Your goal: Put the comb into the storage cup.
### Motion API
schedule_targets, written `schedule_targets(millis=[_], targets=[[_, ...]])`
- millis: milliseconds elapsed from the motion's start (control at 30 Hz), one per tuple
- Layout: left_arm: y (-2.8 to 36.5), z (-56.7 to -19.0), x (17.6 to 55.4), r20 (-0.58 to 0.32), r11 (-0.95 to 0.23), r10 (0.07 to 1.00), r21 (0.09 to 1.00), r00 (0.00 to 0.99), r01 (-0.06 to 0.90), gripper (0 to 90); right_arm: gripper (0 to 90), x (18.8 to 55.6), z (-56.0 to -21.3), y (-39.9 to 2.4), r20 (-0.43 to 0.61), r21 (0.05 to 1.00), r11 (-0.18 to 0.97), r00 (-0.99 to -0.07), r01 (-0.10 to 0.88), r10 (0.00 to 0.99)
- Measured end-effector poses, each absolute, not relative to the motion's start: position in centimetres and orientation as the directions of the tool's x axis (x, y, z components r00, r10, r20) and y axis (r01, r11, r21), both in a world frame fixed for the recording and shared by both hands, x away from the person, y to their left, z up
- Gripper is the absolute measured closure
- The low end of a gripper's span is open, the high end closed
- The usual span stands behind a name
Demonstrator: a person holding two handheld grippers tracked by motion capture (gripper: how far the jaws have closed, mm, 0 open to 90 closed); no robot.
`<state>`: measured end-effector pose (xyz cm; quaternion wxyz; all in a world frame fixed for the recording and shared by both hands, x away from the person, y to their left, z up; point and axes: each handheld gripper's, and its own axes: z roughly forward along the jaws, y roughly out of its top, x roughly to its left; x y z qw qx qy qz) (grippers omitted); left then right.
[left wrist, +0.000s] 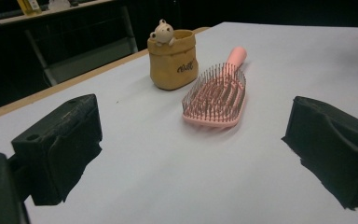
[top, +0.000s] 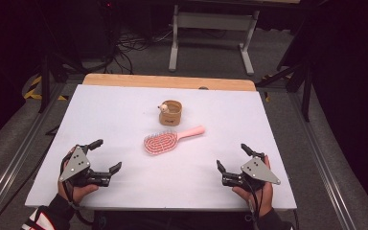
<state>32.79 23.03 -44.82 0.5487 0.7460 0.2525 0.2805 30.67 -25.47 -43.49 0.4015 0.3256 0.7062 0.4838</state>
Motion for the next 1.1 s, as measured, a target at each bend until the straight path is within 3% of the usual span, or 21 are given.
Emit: schedule_targets(millis=[367, 633, 1100], targets=[[22.7, -45.7, 33.1, 0.121, -0.3, 0.672, 0.947, 0.73, 0.119, 4.9, 7.0, 31.8, -43.3, -25.8, -0.206, 0.953, 0.285, -0.472, 0.101, 0.857], [23.4, -45.6, 32.4, 0.136, -0.302, 0.679, 0.947, 0.721, 0.106, 5.2, 17.7, 33.1, -42.4, -26.0, -0.145, 0.967, 0.228, -0.483, 0.116, 0.864], [24.0, -45.6, 32.2, 0.144, -0.308, 0.679, 0.946, 0.72, 0.102, 5.9, 42.5, 37.9, -40.6, -23.9, -0.182, 0.956, 0.269, -0.492, 0.112, 0.851]])
